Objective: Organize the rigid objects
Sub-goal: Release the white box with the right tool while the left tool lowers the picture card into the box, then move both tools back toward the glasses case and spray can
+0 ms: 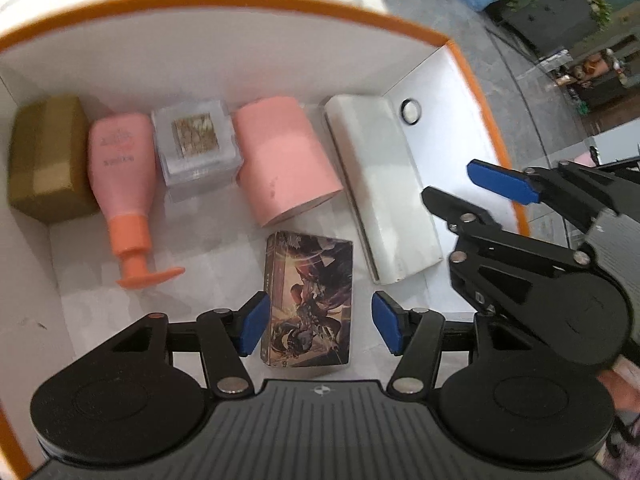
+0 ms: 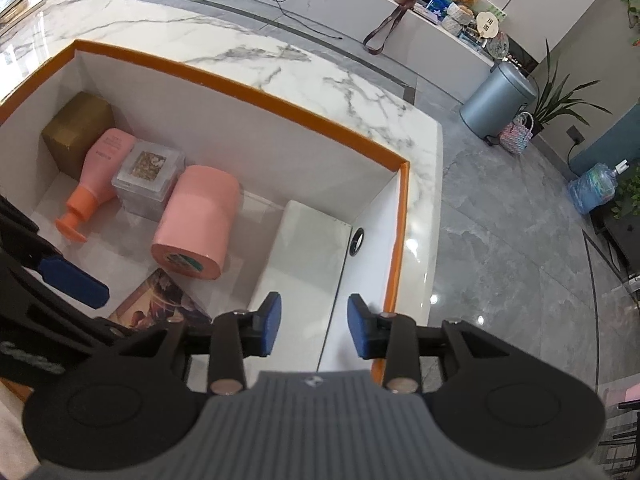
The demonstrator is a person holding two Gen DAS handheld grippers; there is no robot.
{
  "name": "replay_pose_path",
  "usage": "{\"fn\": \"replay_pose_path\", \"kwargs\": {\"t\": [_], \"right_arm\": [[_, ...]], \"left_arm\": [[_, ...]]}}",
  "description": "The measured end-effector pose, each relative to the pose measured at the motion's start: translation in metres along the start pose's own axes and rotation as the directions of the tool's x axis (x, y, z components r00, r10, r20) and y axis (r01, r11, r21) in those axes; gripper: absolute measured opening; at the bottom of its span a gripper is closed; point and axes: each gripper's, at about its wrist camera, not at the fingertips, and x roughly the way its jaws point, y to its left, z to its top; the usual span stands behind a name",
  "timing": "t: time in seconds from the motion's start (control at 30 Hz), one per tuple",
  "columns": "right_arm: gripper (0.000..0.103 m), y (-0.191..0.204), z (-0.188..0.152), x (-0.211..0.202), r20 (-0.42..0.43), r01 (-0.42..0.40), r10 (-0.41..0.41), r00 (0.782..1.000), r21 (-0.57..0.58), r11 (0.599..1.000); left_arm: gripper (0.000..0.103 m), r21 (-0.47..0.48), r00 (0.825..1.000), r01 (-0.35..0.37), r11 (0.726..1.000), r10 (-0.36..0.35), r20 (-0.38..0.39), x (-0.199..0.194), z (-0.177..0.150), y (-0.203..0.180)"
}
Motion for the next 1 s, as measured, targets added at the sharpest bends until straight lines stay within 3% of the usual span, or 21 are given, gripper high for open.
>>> {"fn": "replay_pose_path", "kwargs": {"t": [0.13, 0.3, 0.4, 0.53, 0.7, 0.77, 1.0], "right_arm": [[0.048, 0.002, 0.002, -0.007, 0.014, -0.009, 0.008, 1.0, 0.04, 0.999], [0.052, 0.012, 0.007, -0.016, 0.012, -0.034, 0.033, 0.999, 0.078, 0.996], [0.052, 0.022, 0.01, -0.024, 0.024, -0.053, 0.051, 0.998, 0.08, 0.995], [0.052, 0.034, 0.015, -0.035, 0.045, -0.111, 0.107, 0.993, 0.11, 0.988], [0.052, 0.049, 0.025, -0.049, 0.107, -0.186, 0.171, 0.979, 0.143, 0.972], [0.052, 0.06, 0.031, -0.055, 0.128, -0.181, 0.165, 0.978, 0.124, 0.976], [0.053, 0.107, 0.054, -0.075, 0.191, -0.23, 0.219, 0.957, 0.039, 0.972]], "left_arm": [[0.068, 0.056, 0.997, -0.001, 0.998, -0.004, 0.075, -0.026, -0.009, -0.001], [0.068, 0.137, 0.978, -0.065, 0.988, 0.035, 0.206, -0.061, -0.019, 0.0], [0.068, 0.187, 0.954, -0.122, 0.975, 0.063, 0.292, -0.079, -0.028, 0.0], [0.068, 0.227, 0.91, -0.203, 0.953, 0.098, 0.404, -0.103, -0.039, 0.003], [0.068, 0.243, 0.859, -0.279, 0.929, 0.128, 0.496, -0.128, -0.055, 0.016], [0.068, 0.243, 0.836, -0.312, 0.918, 0.144, 0.53, -0.137, -0.063, 0.021], [0.068, 0.192, 0.799, -0.363, 0.912, 0.198, 0.568, -0.165, -0.076, 0.056]]}}
